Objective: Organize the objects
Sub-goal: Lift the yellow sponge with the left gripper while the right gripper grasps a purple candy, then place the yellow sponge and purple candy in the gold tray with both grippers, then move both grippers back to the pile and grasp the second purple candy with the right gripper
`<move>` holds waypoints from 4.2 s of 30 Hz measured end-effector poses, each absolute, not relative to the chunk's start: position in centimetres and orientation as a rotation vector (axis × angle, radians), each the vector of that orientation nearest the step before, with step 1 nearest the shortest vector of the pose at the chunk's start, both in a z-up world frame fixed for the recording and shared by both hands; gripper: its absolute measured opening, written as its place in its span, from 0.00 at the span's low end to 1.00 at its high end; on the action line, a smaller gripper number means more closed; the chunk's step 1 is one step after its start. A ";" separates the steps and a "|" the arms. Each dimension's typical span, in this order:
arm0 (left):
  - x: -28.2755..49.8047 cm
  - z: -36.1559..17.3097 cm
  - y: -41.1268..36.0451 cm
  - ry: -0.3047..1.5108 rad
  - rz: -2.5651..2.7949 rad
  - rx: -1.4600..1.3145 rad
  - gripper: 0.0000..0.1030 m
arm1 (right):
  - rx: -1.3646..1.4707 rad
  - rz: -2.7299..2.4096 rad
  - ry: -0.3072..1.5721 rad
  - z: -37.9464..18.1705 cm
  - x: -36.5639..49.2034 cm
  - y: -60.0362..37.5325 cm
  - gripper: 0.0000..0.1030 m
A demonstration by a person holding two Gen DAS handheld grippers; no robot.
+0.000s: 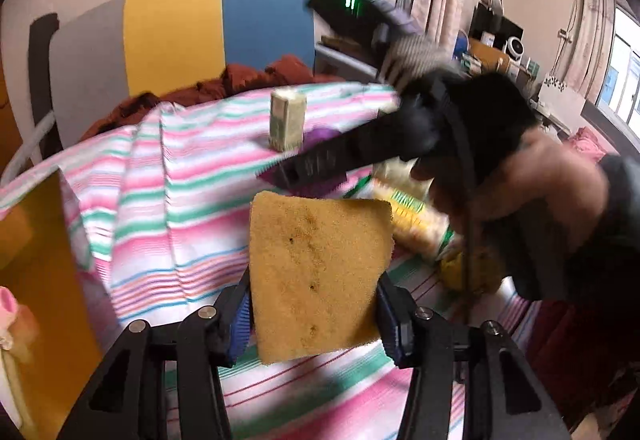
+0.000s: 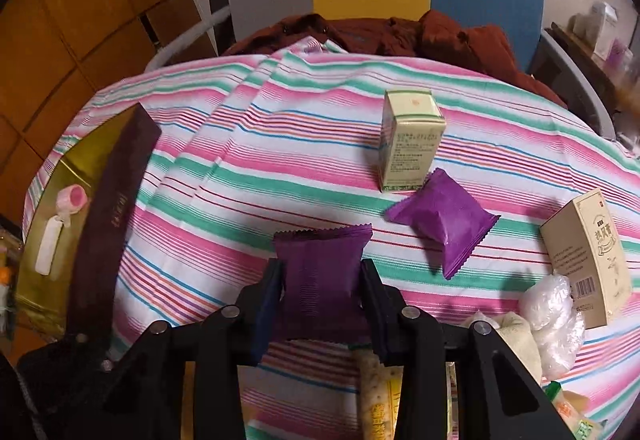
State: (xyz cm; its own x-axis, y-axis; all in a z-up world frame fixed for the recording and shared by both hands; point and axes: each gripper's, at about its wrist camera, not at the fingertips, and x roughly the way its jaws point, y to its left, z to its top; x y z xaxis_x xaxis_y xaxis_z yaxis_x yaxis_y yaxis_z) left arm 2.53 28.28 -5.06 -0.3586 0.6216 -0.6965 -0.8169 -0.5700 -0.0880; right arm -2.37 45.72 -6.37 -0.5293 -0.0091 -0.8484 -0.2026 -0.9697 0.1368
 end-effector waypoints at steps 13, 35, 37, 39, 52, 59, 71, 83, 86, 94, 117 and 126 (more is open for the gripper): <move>2.1 0.1 22.3 0.203 2.134 -0.818 0.51 | -1.377 2.676 0.371 -4.5 -1.5 43.7 0.38; -5.7 -0.3 3.1 -0.114 2.576 -0.992 0.51 | -1.310 2.983 0.414 1.1 -2.6 28.7 0.38; -6.7 -0.6 2.0 -0.126 2.611 -1.006 0.51 | -1.338 2.997 0.399 0.9 -3.1 27.3 0.38; -7.9 -0.7 1.4 -0.124 2.635 -1.026 0.51 | -1.394 2.991 0.392 0.2 -4.1 25.6 0.38; -14.2 -1.2 -0.1 -0.126 2.709 -1.136 0.63 | -1.579 3.022 0.366 -1.4 -7.0 19.4 0.55; -13.0 -1.8 -0.3 -0.107 2.749 -1.134 0.80 | -1.616 2.990 0.280 -2.8 -5.4 18.1 0.57; -9.1 1.6 -0.7 -0.059 2.815 -0.952 0.93 | -1.488 2.979 0.215 -1.4 -3.1 18.3 0.71; -4.6 0.9 0.2 -0.064 2.763 -1.018 0.93 | -1.259 2.941 0.148 0.4 -0.4 19.6 0.81; -4.1 0.7 0.5 -0.052 2.752 -1.029 0.93 | -1.197 2.918 0.108 0.7 0.3 19.9 0.82; -3.1 0.3 1.5 -0.012 2.724 -1.034 0.93 | -1.094 2.890 0.040 1.2 1.9 20.6 0.89; -2.6 -0.7 4.2 -0.047 2.540 -1.056 0.91 | -1.097 2.743 0.146 -0.2 4.5 26.8 0.95; -2.9 -1.2 4.5 -0.058 2.510 -1.092 0.84 | -1.141 2.695 0.236 -1.4 4.9 29.4 0.96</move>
State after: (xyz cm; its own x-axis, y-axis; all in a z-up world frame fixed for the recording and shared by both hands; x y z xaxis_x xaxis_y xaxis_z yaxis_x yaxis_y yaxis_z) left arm -2.87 4.54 -1.18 -0.6144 0.3760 -0.6937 -0.3436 -0.9189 -0.1937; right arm 4.87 29.38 -1.41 -0.6802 0.1254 -0.7223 -0.2492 -0.9661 0.0669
